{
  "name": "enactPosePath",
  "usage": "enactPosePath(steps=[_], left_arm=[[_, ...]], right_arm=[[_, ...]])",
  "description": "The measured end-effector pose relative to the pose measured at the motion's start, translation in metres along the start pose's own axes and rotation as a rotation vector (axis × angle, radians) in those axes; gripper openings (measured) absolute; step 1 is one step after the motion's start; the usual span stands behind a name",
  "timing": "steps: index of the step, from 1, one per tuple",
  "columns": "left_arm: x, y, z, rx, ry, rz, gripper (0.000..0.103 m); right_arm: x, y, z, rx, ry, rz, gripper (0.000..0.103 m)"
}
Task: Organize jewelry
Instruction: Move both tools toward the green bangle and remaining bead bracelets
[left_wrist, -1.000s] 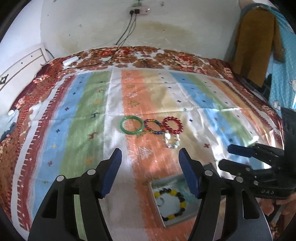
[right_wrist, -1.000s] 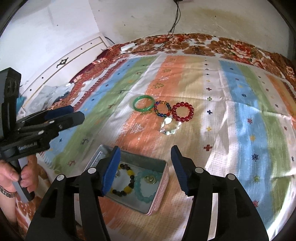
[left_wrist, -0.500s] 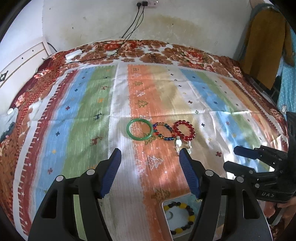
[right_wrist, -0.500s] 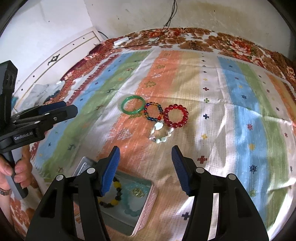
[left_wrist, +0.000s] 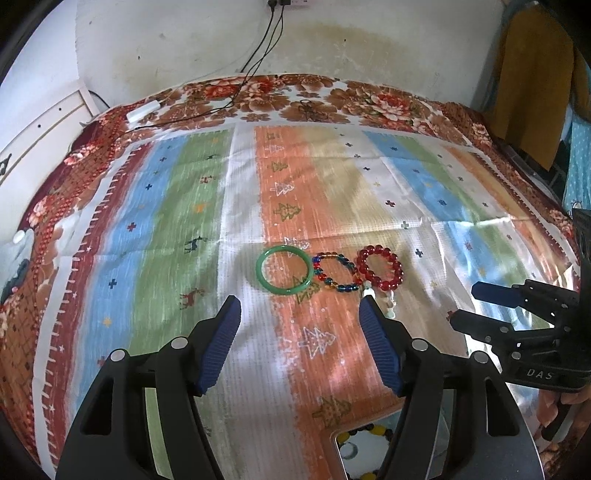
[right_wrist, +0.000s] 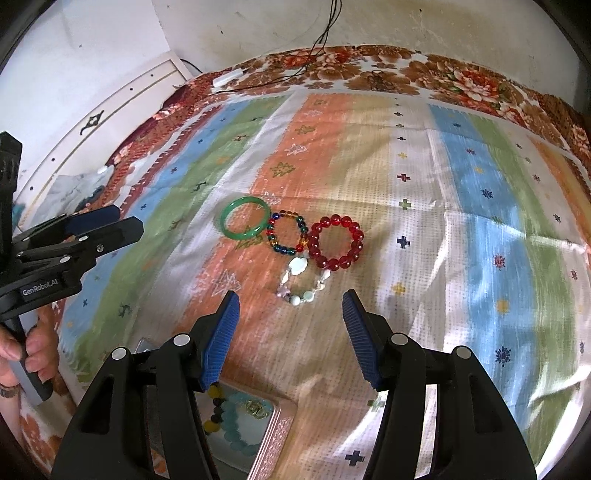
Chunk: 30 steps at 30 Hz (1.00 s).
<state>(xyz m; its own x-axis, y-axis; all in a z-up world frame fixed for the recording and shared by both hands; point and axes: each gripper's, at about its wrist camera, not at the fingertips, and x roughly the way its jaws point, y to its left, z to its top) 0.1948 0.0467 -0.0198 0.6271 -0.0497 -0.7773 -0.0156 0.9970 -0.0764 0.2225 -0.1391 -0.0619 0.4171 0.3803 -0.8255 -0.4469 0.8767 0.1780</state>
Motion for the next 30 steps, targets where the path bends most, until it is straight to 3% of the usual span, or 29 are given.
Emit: enactPosePath(steps=[17, 30], left_arm=[[0.036, 0.003, 0.016, -0.002, 0.053, 0.039, 0.068], [0.083, 0.021, 0.026, -0.059, 0.156, 0.055, 0.071]], right_arm=[[0.029, -0.010, 0.013, 0.025, 0.062, -0.002, 0.058], [0.054, -0.017, 0.018, 0.045, 0.123, -0.001, 0.058]])
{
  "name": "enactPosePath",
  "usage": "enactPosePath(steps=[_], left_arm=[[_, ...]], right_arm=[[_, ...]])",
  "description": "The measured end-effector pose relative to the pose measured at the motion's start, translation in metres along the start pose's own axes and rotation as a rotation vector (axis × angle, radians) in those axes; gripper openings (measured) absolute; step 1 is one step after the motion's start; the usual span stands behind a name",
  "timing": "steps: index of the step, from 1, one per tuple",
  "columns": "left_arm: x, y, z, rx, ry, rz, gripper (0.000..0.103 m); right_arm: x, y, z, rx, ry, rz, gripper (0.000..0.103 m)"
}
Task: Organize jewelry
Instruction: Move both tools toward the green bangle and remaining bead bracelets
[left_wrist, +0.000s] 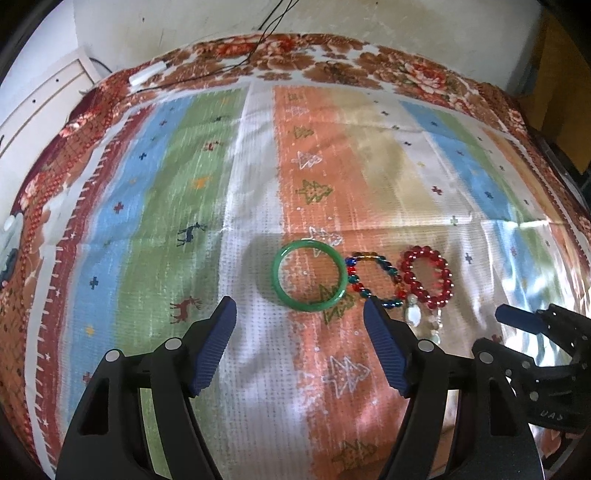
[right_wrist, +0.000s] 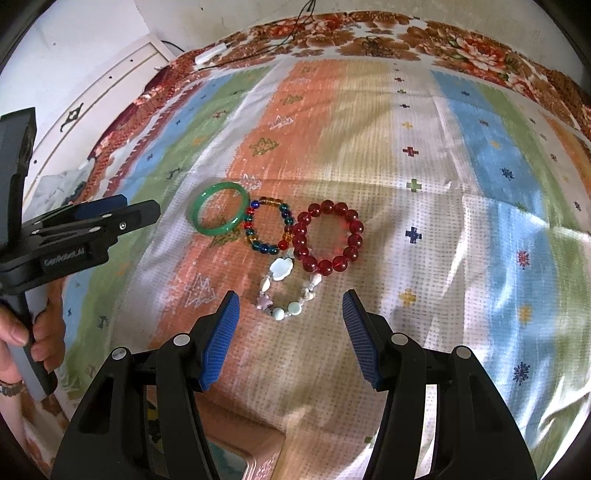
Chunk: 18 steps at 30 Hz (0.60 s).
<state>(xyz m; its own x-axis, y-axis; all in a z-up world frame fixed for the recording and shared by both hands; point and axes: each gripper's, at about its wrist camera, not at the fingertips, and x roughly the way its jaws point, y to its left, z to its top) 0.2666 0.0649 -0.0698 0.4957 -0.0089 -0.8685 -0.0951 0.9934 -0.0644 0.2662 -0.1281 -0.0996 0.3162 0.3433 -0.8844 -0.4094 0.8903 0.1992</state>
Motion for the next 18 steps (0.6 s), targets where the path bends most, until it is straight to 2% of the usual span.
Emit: enactPosePath(steps=[18], left_arm=[[0.051, 0.008, 0.008, -0.003, 0.102, 0.018, 0.071]], right_arm=[[0.036, -0.008, 0.009, 0.016, 0.077, -0.017, 0.058]])
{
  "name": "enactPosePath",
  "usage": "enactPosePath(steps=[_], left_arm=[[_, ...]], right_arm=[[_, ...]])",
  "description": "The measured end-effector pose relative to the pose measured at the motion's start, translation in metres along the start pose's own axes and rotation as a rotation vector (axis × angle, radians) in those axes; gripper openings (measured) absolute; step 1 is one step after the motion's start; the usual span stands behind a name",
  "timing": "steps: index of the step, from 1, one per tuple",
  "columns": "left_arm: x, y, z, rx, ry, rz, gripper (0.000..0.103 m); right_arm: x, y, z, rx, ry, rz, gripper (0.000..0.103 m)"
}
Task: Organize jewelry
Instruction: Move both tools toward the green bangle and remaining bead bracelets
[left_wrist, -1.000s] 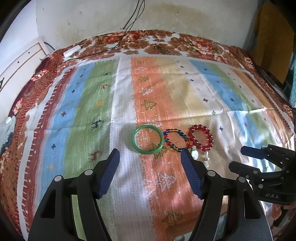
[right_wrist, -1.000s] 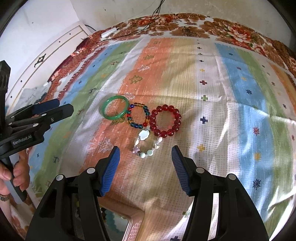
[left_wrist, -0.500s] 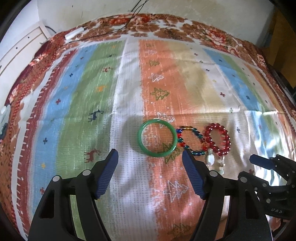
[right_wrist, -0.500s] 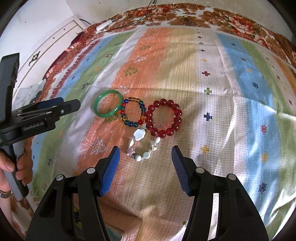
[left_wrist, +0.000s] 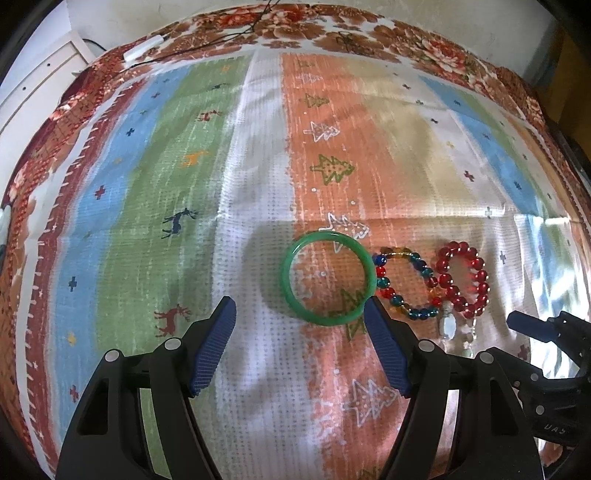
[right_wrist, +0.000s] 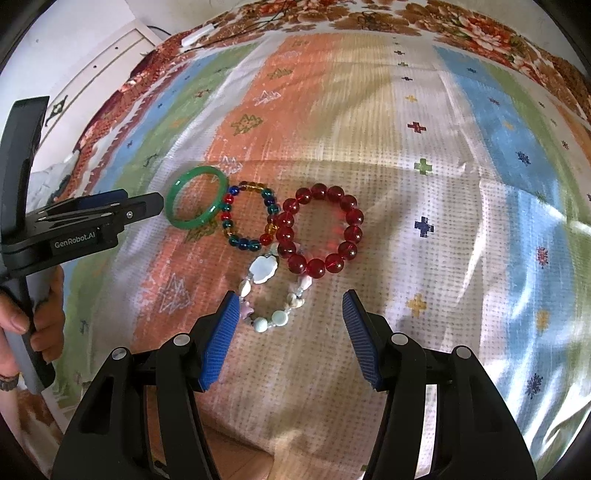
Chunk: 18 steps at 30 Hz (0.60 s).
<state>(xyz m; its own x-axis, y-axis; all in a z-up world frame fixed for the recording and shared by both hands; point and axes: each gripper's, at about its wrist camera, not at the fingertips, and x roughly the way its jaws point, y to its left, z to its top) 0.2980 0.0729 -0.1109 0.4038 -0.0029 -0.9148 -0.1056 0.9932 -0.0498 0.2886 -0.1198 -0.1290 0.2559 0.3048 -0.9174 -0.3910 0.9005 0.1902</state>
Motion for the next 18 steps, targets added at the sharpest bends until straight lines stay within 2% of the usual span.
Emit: enactPosePath(steps=[18], left_arm=[[0.034, 0.003, 0.008, 0.012, 0.048, 0.032, 0.071]], right_arm=[[0.031, 0.002, 0.010, -0.029, 0.049, -0.030, 0.058]])
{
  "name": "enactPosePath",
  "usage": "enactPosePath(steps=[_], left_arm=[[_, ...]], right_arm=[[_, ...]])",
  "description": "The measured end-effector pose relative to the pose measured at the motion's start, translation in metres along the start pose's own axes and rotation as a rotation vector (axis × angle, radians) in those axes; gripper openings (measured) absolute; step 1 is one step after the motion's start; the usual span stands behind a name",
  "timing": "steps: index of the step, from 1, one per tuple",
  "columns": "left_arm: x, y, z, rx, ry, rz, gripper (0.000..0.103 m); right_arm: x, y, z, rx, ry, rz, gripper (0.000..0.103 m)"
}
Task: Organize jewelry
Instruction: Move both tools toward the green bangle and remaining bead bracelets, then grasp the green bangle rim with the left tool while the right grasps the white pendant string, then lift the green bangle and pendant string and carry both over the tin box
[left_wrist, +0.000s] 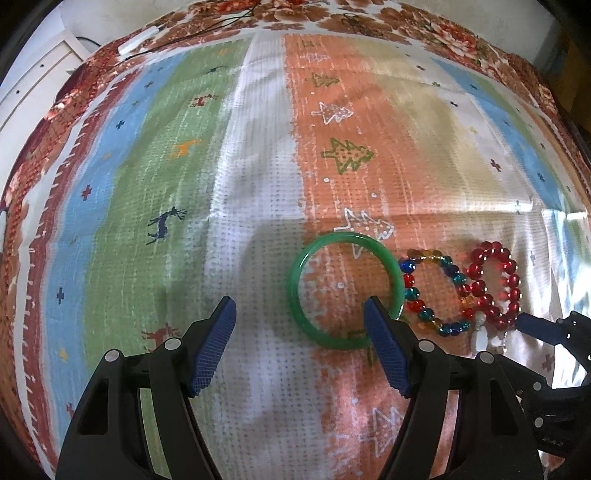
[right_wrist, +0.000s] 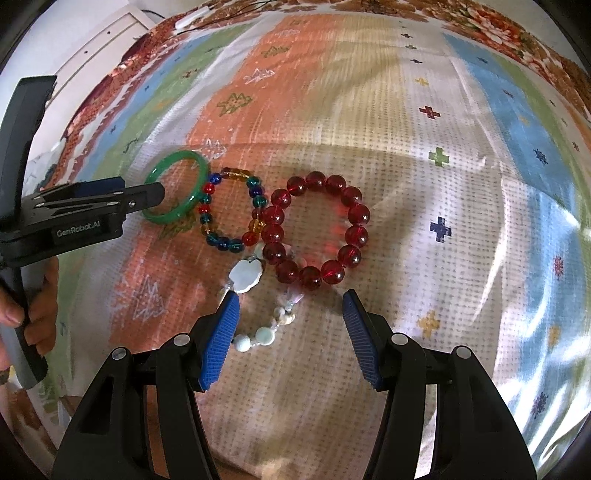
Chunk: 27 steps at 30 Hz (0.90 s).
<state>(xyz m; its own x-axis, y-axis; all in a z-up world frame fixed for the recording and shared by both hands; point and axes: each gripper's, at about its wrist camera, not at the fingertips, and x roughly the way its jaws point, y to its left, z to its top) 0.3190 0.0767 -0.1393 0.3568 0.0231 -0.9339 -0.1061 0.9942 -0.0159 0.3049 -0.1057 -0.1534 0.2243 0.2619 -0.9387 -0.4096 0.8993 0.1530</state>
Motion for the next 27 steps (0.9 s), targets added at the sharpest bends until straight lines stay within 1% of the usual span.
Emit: enactPosePath(steps=[5, 7, 8, 10, 11, 13, 14, 15, 16, 18, 19, 20, 23, 27], left_arm=[[0.008, 0.000, 0.000, 0.009, 0.017, 0.000, 0.071], [0.010, -0.001, -0.001, 0.017, 0.019, 0.005, 0.069], [0.011, -0.001, -0.001, 0.019, 0.018, 0.006, 0.069], [0.012, -0.001, -0.002, 0.020, 0.016, 0.007, 0.070], [0.012, -0.001, -0.003, 0.024, 0.017, 0.008, 0.069], [0.012, 0.000, -0.003, 0.029, 0.020, 0.019, 0.065], [0.012, 0.000, -0.003, 0.028, 0.022, 0.022, 0.061], [0.012, 0.000, -0.003, 0.024, 0.024, 0.021, 0.056], [0.012, 0.001, -0.003, 0.023, 0.025, 0.023, 0.052], [0.011, 0.000, -0.004, 0.030, 0.031, 0.021, 0.029], [0.011, 0.000, -0.003, 0.029, 0.034, 0.016, 0.023], [0.010, 0.000, -0.003, 0.026, 0.039, 0.012, 0.014], [0.008, 0.002, -0.004, 0.017, 0.043, -0.002, 0.007], [0.000, 0.005, -0.004, 0.000, 0.036, -0.021, 0.007]], right_arm=[[0.003, 0.004, 0.000, -0.027, 0.002, -0.025, 0.058], [0.004, 0.006, 0.000, -0.042, 0.006, -0.038, 0.056], [0.005, 0.007, 0.000, -0.045, 0.008, -0.049, 0.053], [0.007, 0.006, 0.000, -0.049, 0.013, -0.084, 0.039], [0.007, 0.004, 0.000, -0.050, 0.012, -0.089, 0.037], [0.008, 0.005, -0.001, -0.064, 0.014, -0.082, 0.025], [0.008, 0.005, -0.002, -0.071, 0.016, -0.083, 0.022], [0.008, 0.006, -0.003, -0.079, 0.019, -0.078, 0.016], [0.008, 0.007, -0.003, -0.086, 0.022, -0.074, 0.013], [0.007, 0.008, -0.006, -0.092, 0.021, -0.075, 0.012], [0.007, 0.007, -0.006, -0.088, 0.020, -0.069, 0.012], [0.006, 0.005, -0.006, -0.082, 0.020, -0.062, 0.012], [0.003, 0.004, -0.007, -0.077, 0.023, -0.042, 0.012], [-0.007, 0.013, -0.008, -0.082, 0.006, -0.026, 0.012]])
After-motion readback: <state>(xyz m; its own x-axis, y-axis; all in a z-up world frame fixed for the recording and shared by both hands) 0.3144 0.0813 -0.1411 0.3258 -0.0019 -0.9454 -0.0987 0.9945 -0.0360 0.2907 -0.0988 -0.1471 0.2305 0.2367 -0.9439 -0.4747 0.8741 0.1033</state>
